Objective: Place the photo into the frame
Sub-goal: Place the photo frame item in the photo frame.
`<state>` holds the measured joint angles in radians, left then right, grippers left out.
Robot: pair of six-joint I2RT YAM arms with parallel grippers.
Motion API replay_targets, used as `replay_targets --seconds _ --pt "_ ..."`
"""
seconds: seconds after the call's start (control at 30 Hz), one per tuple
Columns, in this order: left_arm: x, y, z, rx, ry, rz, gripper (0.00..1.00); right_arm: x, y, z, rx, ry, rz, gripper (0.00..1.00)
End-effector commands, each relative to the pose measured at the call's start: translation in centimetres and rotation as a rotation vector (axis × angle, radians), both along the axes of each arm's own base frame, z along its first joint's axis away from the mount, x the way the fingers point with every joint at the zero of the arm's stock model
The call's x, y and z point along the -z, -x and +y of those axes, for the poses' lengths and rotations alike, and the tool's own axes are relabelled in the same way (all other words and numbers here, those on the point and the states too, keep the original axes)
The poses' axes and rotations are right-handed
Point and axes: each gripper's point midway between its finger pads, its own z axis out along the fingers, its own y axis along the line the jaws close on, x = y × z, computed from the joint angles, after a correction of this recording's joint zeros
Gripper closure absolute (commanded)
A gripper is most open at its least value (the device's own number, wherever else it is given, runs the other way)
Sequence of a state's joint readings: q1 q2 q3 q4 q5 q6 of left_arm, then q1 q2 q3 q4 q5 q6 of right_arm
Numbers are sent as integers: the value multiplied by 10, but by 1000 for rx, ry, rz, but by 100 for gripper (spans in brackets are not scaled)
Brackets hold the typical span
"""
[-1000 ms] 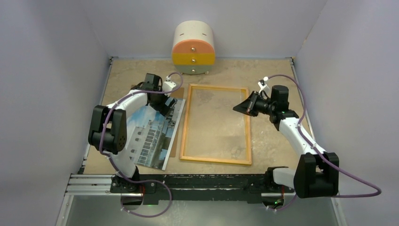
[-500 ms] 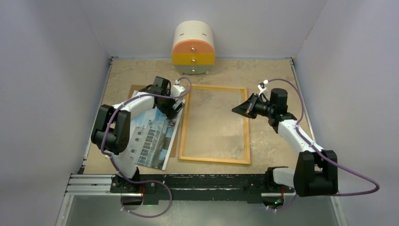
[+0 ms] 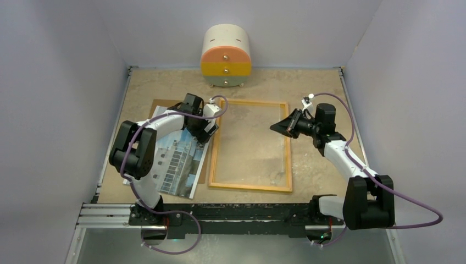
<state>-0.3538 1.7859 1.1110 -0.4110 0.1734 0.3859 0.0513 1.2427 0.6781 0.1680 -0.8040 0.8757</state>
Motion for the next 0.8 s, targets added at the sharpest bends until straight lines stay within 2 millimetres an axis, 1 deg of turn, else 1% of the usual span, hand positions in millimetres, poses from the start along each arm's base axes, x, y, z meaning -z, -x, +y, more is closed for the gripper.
replay_targets --seconds 0.0,0.17,0.37,0.6,0.77 --pt "7 3 -10 34 17 -2 0 -10 1 1 8 -23 -26 100" --pt "12 7 -12 45 9 8 0 -3 0 -2 41 -8 12 100" --pt "13 10 -13 50 9 8 0 -6 -1 -2 79 -45 22 100" --pt "13 10 -14 57 10 7 0 -3 2 -2 97 -47 36 100" --pt "15 11 -15 62 12 13 0 9 5 -3 99 -29 53 100"
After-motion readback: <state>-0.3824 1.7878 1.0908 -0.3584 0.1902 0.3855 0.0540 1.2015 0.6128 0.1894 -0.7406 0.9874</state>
